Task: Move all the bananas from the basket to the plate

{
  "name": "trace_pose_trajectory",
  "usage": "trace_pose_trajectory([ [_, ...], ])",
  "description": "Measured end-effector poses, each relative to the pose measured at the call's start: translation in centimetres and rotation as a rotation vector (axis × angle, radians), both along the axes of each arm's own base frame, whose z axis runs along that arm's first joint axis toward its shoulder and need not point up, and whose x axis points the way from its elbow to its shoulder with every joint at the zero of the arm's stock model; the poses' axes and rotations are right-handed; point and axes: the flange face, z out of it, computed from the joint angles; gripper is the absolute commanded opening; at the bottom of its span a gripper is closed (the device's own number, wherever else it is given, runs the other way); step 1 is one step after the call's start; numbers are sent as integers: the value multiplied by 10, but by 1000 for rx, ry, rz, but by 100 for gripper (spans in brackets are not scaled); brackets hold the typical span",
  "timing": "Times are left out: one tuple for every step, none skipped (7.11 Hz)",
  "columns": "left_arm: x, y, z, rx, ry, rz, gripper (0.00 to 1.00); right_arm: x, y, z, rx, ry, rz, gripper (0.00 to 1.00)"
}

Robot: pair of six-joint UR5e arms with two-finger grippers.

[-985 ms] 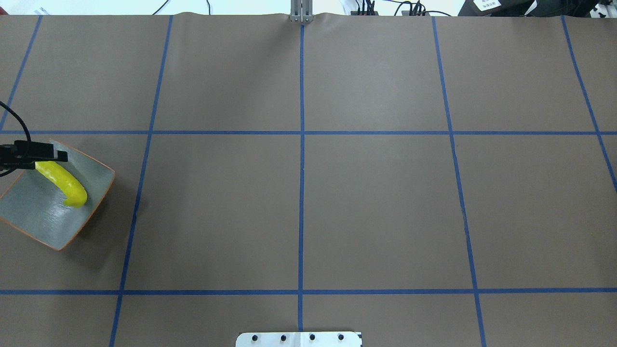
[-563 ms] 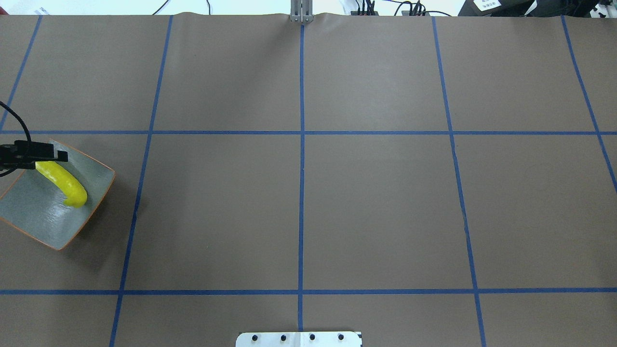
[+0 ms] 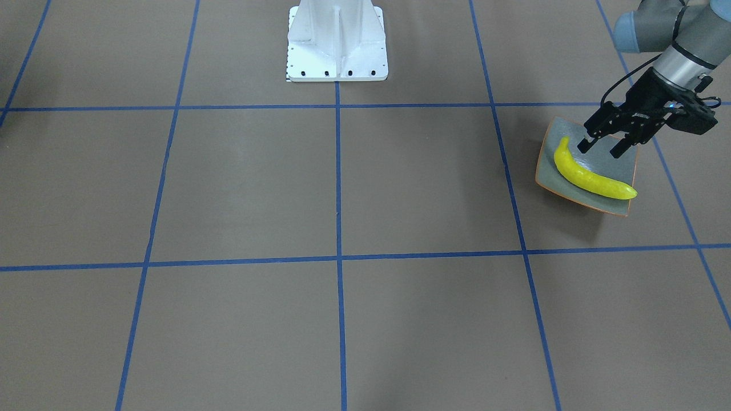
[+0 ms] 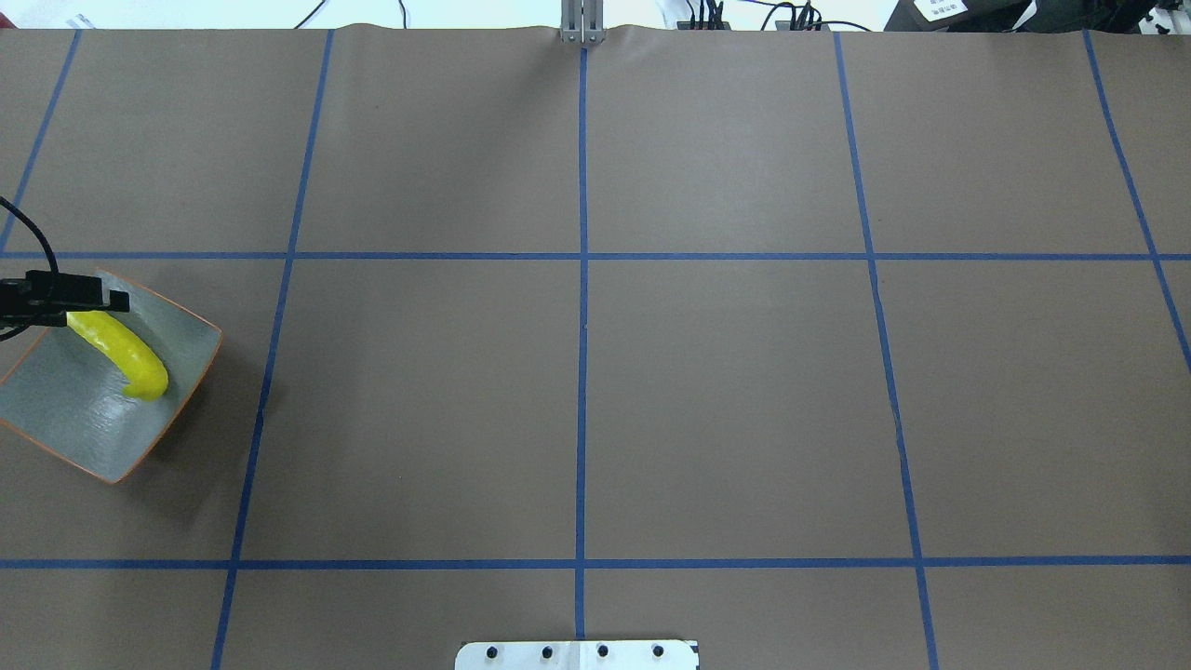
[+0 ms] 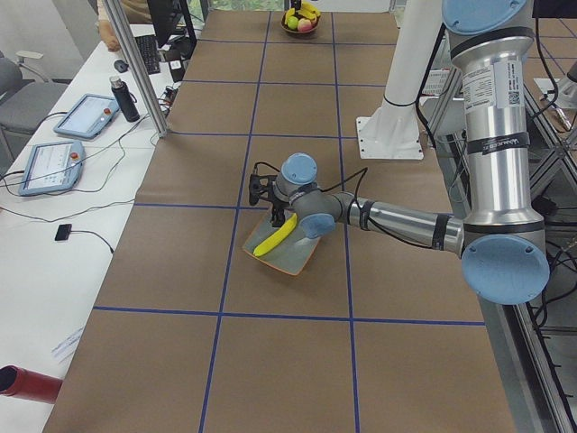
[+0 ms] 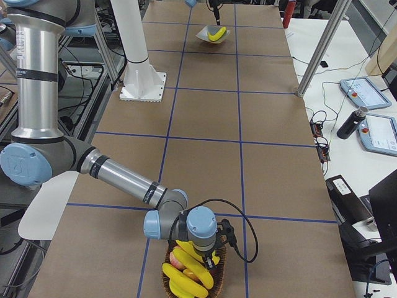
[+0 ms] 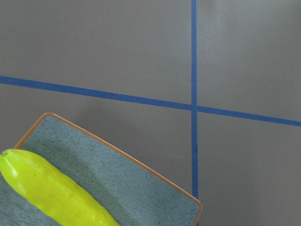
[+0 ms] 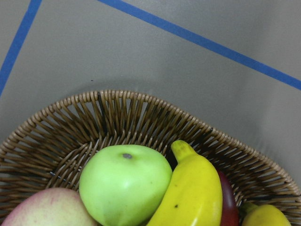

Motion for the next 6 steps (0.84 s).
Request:
trace_pose_trajectory([
  [0, 0, 0, 0, 0, 1, 100, 0, -2, -1, 2, 0, 2, 0],
  [0, 0, 0, 0, 1, 1, 100, 0, -3, -3, 7, 1, 1, 0],
  [1, 0, 0, 0, 1, 1, 100, 0, -6, -8, 22, 1, -3, 0],
  [1, 0, 0, -1, 1, 1, 100, 0, -11, -18, 41, 2, -5, 0],
  [1, 0, 0, -2, 1, 1, 100, 1, -18, -31, 64, 2, -3, 0],
  [1, 0, -1, -2, 4, 2, 100, 2, -31, -47, 85, -1, 2, 0],
])
